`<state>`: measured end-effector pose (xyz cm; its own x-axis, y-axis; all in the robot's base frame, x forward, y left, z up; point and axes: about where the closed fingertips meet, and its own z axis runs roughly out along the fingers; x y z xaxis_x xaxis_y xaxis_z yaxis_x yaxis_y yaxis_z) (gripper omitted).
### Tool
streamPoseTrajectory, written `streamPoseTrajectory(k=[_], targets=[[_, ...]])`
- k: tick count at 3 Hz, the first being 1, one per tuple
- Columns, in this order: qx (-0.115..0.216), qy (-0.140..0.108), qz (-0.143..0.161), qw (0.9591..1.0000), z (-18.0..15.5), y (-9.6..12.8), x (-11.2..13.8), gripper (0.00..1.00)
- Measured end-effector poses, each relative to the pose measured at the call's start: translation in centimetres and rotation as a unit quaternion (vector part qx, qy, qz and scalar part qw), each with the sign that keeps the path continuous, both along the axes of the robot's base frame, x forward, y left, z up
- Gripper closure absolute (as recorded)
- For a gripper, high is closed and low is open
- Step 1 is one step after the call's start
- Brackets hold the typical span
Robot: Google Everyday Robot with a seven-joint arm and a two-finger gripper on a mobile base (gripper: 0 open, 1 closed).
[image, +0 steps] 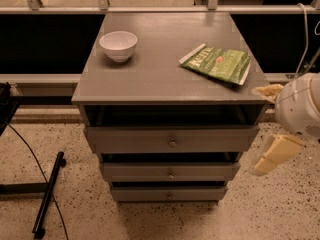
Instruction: Open middle drawer
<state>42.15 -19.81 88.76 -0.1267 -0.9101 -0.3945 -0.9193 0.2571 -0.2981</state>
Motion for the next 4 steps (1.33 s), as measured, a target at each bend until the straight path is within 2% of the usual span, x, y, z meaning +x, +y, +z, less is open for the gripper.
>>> streamPoseTrajectory(k=[1, 2, 3, 4], targets=[[0.003, -0.015, 0.006, 0.9999, 0.5, 0.2, 0.5, 0.0], [0.008, 0.0, 0.006, 1.0, -2.9, -0.7, 0.3, 0.0], [0.026, -0.018, 0.018, 0.9993, -8.5, -2.4, 0.0, 0.0], [0.09, -0.036, 0.025, 0.995, -12.0, -4.2, 0.1, 0.0]])
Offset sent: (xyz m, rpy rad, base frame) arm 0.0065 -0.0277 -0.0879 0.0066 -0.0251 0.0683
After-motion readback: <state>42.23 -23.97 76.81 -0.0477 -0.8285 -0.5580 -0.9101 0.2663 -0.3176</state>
